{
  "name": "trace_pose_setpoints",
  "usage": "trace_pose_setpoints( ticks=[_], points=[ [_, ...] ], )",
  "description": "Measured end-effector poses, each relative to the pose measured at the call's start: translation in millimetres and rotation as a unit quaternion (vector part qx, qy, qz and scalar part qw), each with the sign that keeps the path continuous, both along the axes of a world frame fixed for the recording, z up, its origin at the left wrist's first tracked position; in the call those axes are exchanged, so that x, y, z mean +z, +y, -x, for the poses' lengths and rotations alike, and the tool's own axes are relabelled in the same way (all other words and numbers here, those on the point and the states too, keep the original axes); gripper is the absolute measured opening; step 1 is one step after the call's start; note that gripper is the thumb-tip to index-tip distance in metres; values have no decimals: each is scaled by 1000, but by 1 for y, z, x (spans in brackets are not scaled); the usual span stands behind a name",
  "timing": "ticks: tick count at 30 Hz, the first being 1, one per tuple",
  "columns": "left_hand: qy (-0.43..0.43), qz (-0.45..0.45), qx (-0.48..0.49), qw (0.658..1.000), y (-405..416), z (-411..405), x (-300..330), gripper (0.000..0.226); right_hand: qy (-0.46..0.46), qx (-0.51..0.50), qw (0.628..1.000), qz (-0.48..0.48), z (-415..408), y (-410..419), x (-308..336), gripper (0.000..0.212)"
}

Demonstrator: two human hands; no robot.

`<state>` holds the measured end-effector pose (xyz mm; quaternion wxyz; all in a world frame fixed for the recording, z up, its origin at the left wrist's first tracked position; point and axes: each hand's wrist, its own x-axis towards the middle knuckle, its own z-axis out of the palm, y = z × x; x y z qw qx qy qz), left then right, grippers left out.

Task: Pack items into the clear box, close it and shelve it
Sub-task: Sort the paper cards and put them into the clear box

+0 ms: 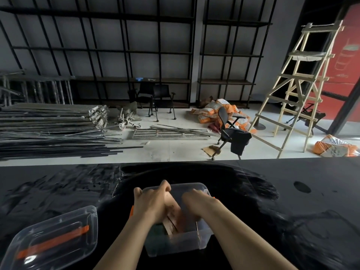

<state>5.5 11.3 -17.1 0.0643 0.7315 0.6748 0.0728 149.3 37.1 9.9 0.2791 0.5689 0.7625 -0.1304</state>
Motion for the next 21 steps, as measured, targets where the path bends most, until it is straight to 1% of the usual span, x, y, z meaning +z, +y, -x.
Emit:
trace_pose_setpoints(
  ticks=[2, 4, 6, 8, 9, 10, 11, 12, 13, 15, 19, 20, 21],
  points=[
    [-76, -11, -6, 997, 3, 4, 9, 45, 77, 17, 996, -48, -9, 2, 9, 35],
    [-160, -22, -4, 987, 8, 13, 19, 50, 153, 4, 984, -93, -20, 4, 17, 32],
    [-246, -37, -14, 968, 12, 21, 26, 56, 223, -21, 969, -107, -28, 10, 26, 25],
    [-320, -58, -18, 946, 15, 30, 31, 59, 304, -39, 943, -129, -35, 18, 38, 11],
    [-348, -66, -20, 935, 16, 34, 34, 60, 342, -44, 930, -128, -38, 20, 43, 14],
    [-375, -67, -20, 924, 16, 37, 35, 63, 373, -51, 919, -116, -42, 22, 48, 22],
    [-401, -64, -21, 913, 16, 40, 37, 66, 409, -61, 905, -97, -44, 23, 51, 22],
    [-425, -61, -19, 903, 17, 42, 38, 69, 443, -76, 890, -71, -44, 22, 52, 15],
    [-447, -56, -15, 893, 17, 43, 39, 70, 466, -87, 879, -50, -42, 23, 50, 9],
    [-492, -53, 0, 869, 17, 41, 40, 63, 488, -103, 866, -32, -38, 25, 42, 17],
    [-556, -41, 27, 829, 17, 35, 46, 41, 483, -143, 861, -63, -31, 24, 29, 4],
    [-568, -34, 31, 822, 17, 34, 47, 37, 484, -149, 859, -68, -29, 24, 27, 3],
    [-576, -32, 32, 816, 17, 31, 48, 33, 496, -159, 851, -68, -28, 23, 24, 6]
  ],
)
